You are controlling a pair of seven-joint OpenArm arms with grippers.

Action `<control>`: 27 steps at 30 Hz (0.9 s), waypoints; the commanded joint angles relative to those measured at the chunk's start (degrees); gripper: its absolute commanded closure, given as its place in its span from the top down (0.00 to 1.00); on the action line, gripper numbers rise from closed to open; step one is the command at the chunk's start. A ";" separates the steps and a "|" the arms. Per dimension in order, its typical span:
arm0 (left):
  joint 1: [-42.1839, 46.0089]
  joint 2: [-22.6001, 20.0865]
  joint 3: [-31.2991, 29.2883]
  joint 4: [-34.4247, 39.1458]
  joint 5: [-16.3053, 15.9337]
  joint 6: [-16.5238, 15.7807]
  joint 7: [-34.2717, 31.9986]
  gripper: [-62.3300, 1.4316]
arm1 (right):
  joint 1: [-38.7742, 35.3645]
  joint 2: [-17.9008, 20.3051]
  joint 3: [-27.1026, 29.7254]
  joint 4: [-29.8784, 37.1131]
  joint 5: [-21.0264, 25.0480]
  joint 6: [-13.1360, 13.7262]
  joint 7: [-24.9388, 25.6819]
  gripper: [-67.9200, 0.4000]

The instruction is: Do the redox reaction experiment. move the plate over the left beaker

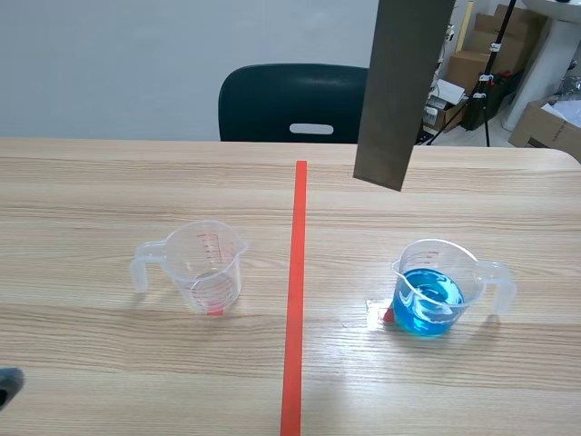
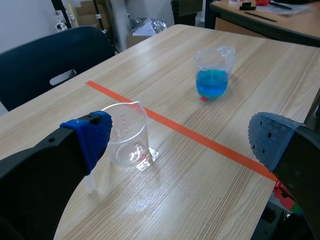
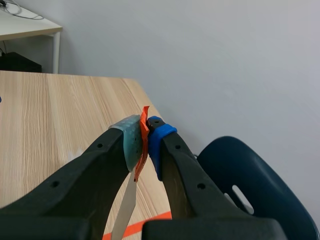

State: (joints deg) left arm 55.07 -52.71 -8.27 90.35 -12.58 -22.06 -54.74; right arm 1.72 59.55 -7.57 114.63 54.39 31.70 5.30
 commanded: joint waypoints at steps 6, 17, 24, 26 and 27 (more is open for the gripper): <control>8.52 0.31 -5.42 0.33 -4.90 0.59 -5.95 1.00 | 9.70 -1.14 -8.98 0.28 -1.97 -3.89 0.48 0.01; 19.08 0.33 -11.78 0.33 -10.19 0.87 -15.10 1.00 | 26.10 -8.68 -26.23 -2.47 -2.80 -8.37 -3.21 0.01; 19.69 0.81 -11.78 0.31 -11.85 1.05 -14.95 1.00 | 36.28 -15.45 -35.52 -7.30 -2.78 -10.99 -6.71 0.01; 19.69 0.79 -11.78 0.31 -11.87 1.05 -14.97 1.00 | 38.58 -17.53 -37.64 -8.92 -2.78 -11.17 -7.23 0.01; 19.69 0.79 -11.78 0.31 -11.87 1.05 -14.95 1.00 | 39.41 -18.32 -38.34 -9.46 -2.78 -11.17 -7.32 0.01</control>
State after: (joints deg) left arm 75.22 -52.51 -20.08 90.35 -24.12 -21.02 -68.84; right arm 39.86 41.50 -46.50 105.01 51.18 20.73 -2.96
